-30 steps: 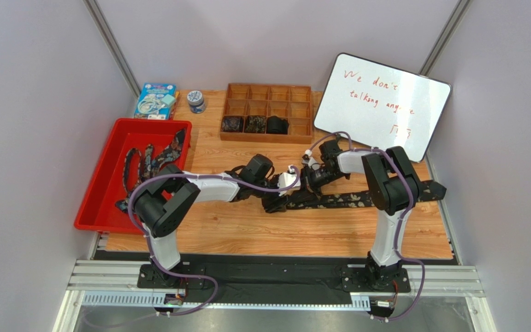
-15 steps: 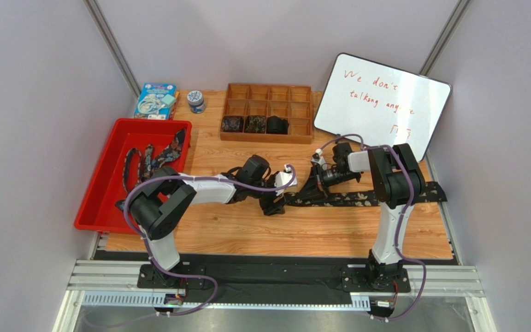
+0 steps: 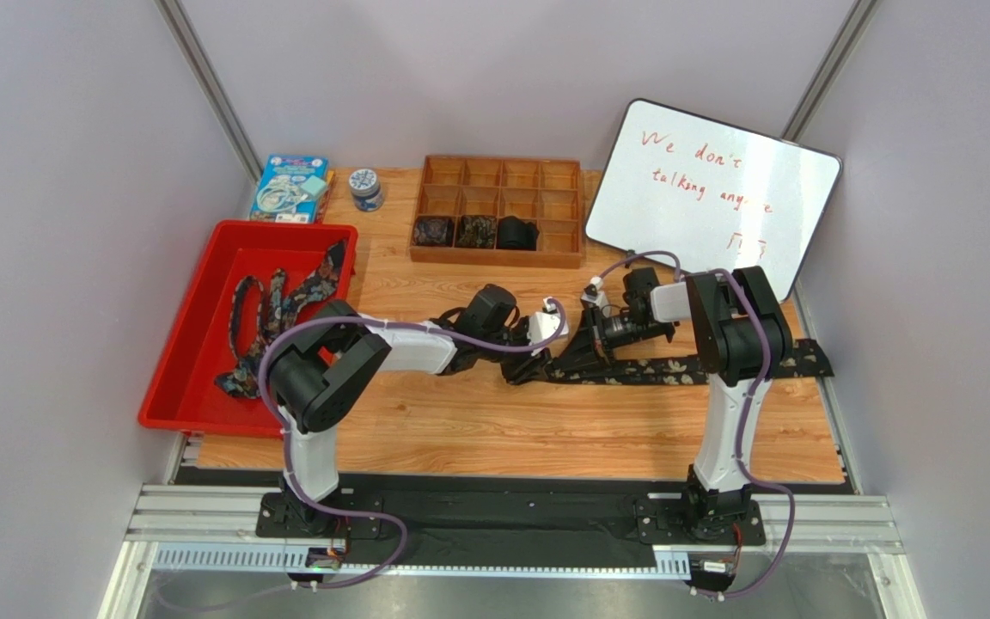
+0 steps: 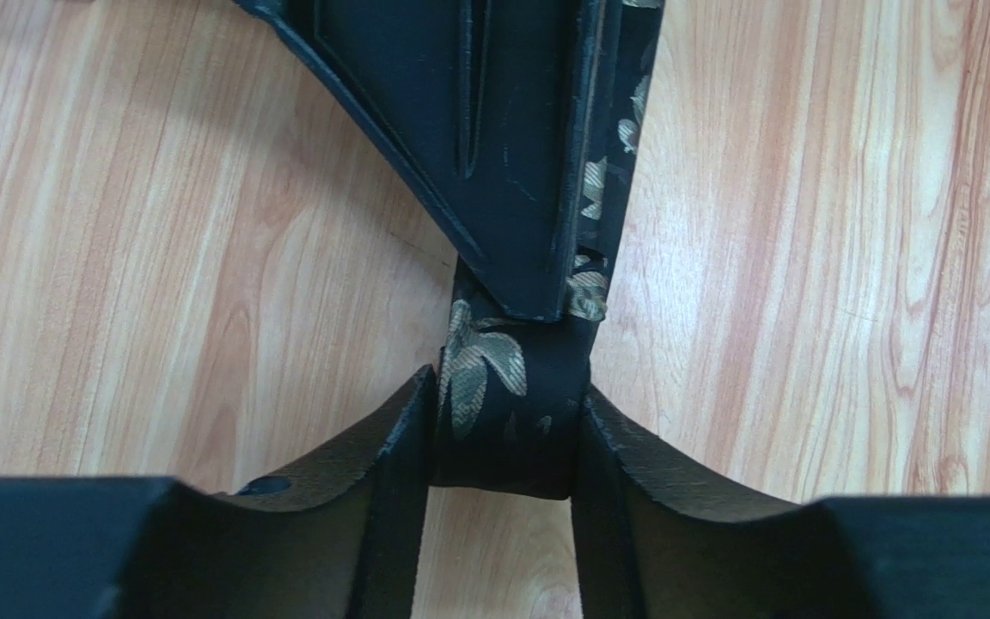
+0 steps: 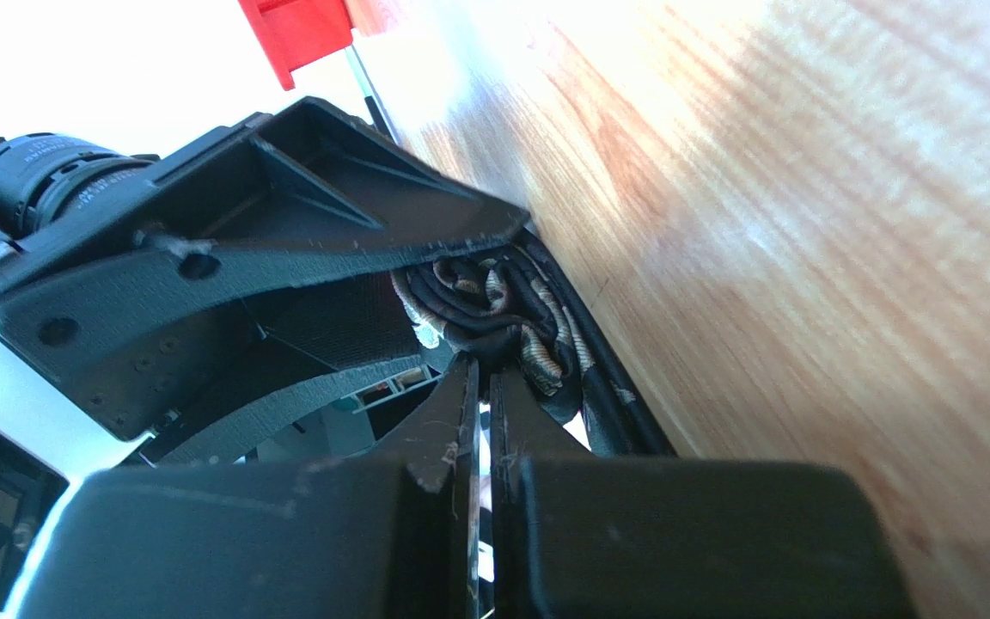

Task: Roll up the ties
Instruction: Roll the tie at the center of the board.

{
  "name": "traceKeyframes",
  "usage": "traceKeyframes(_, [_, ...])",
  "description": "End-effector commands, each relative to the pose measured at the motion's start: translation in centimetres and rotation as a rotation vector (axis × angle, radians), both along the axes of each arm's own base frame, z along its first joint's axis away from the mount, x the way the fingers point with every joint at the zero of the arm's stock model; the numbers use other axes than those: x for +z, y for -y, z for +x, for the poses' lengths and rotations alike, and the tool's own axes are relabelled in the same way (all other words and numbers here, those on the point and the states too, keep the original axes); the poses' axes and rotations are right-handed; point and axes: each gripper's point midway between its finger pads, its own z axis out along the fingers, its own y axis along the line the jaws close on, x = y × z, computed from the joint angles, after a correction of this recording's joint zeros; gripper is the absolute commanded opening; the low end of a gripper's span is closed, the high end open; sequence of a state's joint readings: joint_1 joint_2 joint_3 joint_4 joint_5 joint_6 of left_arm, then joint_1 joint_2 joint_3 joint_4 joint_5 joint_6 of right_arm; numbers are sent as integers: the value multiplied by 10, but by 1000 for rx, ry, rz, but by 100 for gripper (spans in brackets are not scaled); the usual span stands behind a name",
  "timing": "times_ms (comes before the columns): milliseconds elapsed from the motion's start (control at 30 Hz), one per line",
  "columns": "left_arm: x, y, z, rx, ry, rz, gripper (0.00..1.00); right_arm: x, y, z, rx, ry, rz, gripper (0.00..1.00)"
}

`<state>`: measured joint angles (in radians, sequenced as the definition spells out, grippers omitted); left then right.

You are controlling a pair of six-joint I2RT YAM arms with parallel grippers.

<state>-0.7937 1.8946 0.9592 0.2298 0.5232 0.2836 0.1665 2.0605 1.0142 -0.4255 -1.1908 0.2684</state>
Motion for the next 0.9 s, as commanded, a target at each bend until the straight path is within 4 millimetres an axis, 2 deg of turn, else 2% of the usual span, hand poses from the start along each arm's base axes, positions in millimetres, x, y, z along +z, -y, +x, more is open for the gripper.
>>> traceKeyframes(0, [-16, -3, -10, -26, -23, 64, 44, -27, 7, -14, -33, -146, -98, 0])
traceKeyframes(100, [-19, -4, -12, -37, 0, 123, 39, -24, 6, -12, -36, -143, -94, 0])
traceKeyframes(200, [-21, -10, -11, -23, 4, 185, 27, -19, 6, -11, -37, -135, -87, 0])
traceKeyframes(333, [-25, -33, -17, -35, -4, 299, 17, -7, 9, -4, -28, -79, -111, 0])
traceKeyframes(400, [-23, -46, -20, -47, -4, 370, 13, -6, 15, -9, -1, -77, -138, 0])
traceKeyframes(533, [-2, -48, -15, -43, 29, 426, 10, -14, 25, -8, 30, -46, -238, 0])
traceKeyframes(567, [-2, -53, -19, -46, 6, 462, 11, -16, 26, -8, 30, -48, -249, 0])
traceKeyframes(600, [8, -48, -14, -40, 20, 457, 12, -17, 26, -7, 30, -46, -255, 0])
traceKeyframes(700, [18, -50, -15, -44, 18, 461, 22, -25, 29, -6, 35, -48, -283, 0])
traceKeyframes(733, [22, -48, -17, -54, 15, 446, 28, -28, 31, -6, 36, -46, -299, 0])
traceKeyframes(800, [30, -48, -20, -63, 15, 431, 34, -31, 32, -10, 44, -46, -305, 0])
traceKeyframes(833, [33, -45, -24, -77, 3, 406, 42, -32, 33, -11, 45, -45, -314, 0])
traceKeyframes(867, [40, -42, -25, -79, 9, 383, 46, -33, 33, -12, 47, -39, -316, 0])
